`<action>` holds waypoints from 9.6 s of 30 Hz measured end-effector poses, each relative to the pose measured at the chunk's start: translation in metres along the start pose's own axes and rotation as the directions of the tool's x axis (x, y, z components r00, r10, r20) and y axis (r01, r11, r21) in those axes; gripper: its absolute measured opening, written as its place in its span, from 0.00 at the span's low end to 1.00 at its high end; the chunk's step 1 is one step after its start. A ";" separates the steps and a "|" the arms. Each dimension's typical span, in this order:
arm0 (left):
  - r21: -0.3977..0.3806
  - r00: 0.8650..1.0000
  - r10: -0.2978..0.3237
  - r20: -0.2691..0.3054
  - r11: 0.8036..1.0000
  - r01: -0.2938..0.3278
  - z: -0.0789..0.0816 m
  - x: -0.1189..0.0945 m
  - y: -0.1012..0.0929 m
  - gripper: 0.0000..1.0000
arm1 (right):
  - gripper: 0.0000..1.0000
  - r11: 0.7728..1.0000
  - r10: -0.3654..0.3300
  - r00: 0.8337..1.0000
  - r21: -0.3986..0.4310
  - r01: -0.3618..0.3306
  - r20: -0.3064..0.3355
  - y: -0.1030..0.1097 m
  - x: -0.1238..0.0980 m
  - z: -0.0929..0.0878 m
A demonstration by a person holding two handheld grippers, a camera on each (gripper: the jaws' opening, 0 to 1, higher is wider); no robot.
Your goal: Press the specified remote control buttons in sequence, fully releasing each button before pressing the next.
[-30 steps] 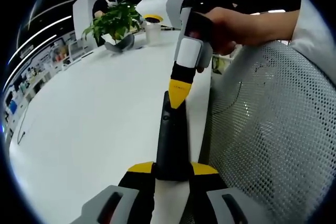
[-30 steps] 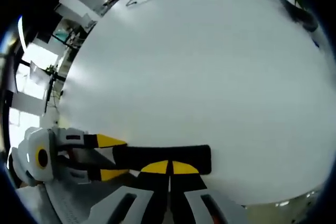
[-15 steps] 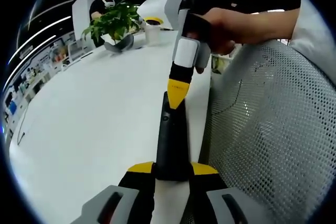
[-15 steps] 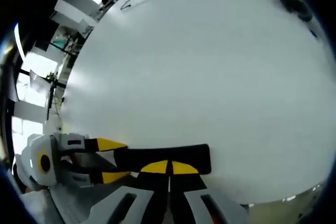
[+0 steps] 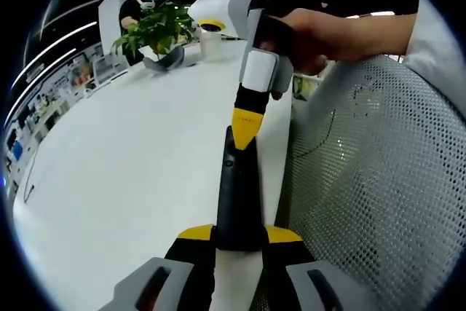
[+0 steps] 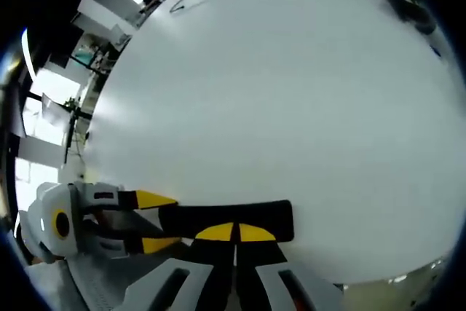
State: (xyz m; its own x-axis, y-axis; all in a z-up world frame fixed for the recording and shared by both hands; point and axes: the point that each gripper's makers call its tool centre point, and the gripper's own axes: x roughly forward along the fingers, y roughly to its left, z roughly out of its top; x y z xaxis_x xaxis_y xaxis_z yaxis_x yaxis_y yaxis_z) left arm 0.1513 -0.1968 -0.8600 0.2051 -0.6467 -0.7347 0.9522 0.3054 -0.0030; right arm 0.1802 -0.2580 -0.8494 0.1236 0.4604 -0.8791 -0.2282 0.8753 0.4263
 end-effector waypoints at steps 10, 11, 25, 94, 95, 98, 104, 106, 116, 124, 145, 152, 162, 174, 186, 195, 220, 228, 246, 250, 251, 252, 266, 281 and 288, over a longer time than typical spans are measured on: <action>0.004 1.000 -0.013 -0.009 1.000 0.013 0.002 0.004 -0.004 0.23 | 0.00 0.997 0.074 0.997 -0.001 -0.074 0.019 0.012 0.003 0.003; 0.003 1.000 -0.013 -0.010 1.000 0.013 0.002 0.004 -0.005 0.23 | 0.00 0.997 0.074 0.997 0.001 -0.074 0.013 0.011 0.004 0.002; 0.013 1.000 -0.012 -0.011 1.000 0.013 0.003 0.004 -0.004 0.23 | 0.00 0.998 0.049 0.999 -0.043 -0.049 -0.001 0.012 0.009 -0.001; -0.024 1.000 0.015 0.018 1.000 -0.015 0.001 0.001 0.000 0.25 | 0.00 0.996 0.019 0.999 -0.092 -0.021 -0.028 0.014 0.010 -0.005; -0.023 1.000 0.015 0.018 1.000 -0.015 0.001 0.001 0.000 0.25 | 0.00 0.995 0.015 0.999 -0.096 -0.018 -0.028 0.014 0.009 -0.005; -0.020 1.000 0.014 0.017 1.000 -0.014 0.001 0.001 0.000 0.25 | 0.00 0.996 0.022 0.999 -0.082 -0.024 -0.026 0.012 0.009 -0.005; -0.025 1.000 0.018 0.024 1.000 -0.017 0.004 0.004 -0.001 0.26 | 0.00 0.997 0.065 0.998 -0.038 -0.065 -0.012 0.012 0.008 -0.005; -0.027 1.000 0.019 0.025 0.999 -0.019 0.004 0.003 -0.001 0.26 | 0.00 0.997 0.057 0.998 -0.053 -0.058 -0.017 0.014 0.008 -0.005; -0.030 0.999 0.025 0.026 0.999 -0.024 0.004 0.004 0.000 0.24 | 0.00 0.997 0.072 0.997 -0.011 -0.072 -0.013 0.011 0.003 -0.003; -0.025 0.999 0.022 0.026 0.999 -0.022 0.004 0.004 0.000 0.24 | 0.00 0.999 0.040 0.998 -0.024 -0.042 -0.055 0.010 0.004 -0.012; -0.020 0.999 0.019 0.030 1.000 -0.018 0.004 0.004 0.000 0.24 | 0.00 0.998 0.033 0.995 -0.055 -0.038 -0.096 0.011 0.006 -0.020; -0.019 0.999 0.018 0.035 1.000 -0.017 0.004 0.003 0.000 0.24 | 0.00 0.998 0.040 0.994 -0.047 -0.045 -0.098 0.010 0.006 -0.019; 0.000 0.999 0.020 0.040 1.000 -0.020 0.005 0.003 0.000 0.24 | 0.00 0.986 -0.034 0.995 -0.166 0.018 -0.093 0.010 0.008 -0.021; 0.006 0.999 0.021 0.042 1.000 -0.021 0.005 0.003 0.000 0.24 | 0.00 0.979 -0.057 0.994 -0.200 0.038 -0.090 0.009 0.009 -0.021; -0.010 0.999 0.019 0.042 1.000 -0.018 0.004 0.004 0.000 0.24 | 0.00 0.996 0.009 0.996 -0.091 -0.017 -0.092 0.010 0.007 -0.020; -0.008 0.999 0.017 0.043 1.000 -0.017 0.004 0.004 0.000 0.24 | 0.00 0.995 0.085 0.995 -0.056 -0.087 -0.044 0.023 0.003 -0.011; -0.001 0.999 -0.001 0.049 1.000 0.001 0.004 0.004 -0.004 0.24 | 0.00 0.993 0.080 0.996 -0.080 -0.084 -0.049 0.022 0.012 -0.011; 0.000 0.998 -0.004 0.056 1.000 0.004 0.004 0.004 -0.003 0.24 | 0.00 0.993 0.076 0.996 -0.089 -0.080 -0.047 0.023 0.013 -0.010; -0.004 0.998 0.000 0.057 1.000 0.001 0.004 0.004 -0.003 0.24 | 0.00 0.993 0.101 0.993 -0.051 -0.104 -0.058 0.024 0.012 -0.010; -0.007 0.998 0.002 0.056 1.000 -0.002 0.004 0.004 -0.003 0.25 | 0.00 0.988 0.142 0.989 -0.048 -0.144 -0.041 0.031 0.011 -0.008; -0.008 0.998 0.003 0.055 1.000 -0.002 0.005 0.004 -0.003 0.25 | 0.00 0.987 0.153 0.988 -0.044 -0.154 -0.038 0.032 0.010 -0.007; -0.009 0.999 0.003 0.054 1.000 -0.003 0.004 0.004 -0.003 0.25 | 0.00 0.987 0.155 0.987 -0.042 -0.156 -0.036 0.032 0.010 -0.007; -0.015 0.999 0.005 0.046 1.000 -0.005 0.005 0.005 -0.003 0.25 | 0.00 0.986 0.126 0.990 -0.102 -0.133 -0.067 0.034 0.016 -0.012; -0.019 0.999 0.009 0.033 1.000 -0.009 0.004 0.005 -0.003 0.25 | 0.00 0.990 0.057 0.998 -0.130 -0.061 -0.034 0.033 0.018 -0.012; -0.021 0.999 0.010 0.037 1.000 -0.009 0.005 0.004 -0.003 0.25 | 0.00 0.991 0.084 0.996 -0.100 -0.086 -0.028 0.032 0.017 -0.011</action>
State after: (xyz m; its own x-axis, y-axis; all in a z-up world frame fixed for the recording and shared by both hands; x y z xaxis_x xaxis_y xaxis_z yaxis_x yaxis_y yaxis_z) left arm 0.1506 -0.2039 -0.8599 0.2227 -0.6688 -0.7093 0.9452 0.3262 -0.0108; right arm 0.1640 -0.2240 -0.8533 0.0767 0.5277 -0.8460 -0.3336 0.8131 0.4770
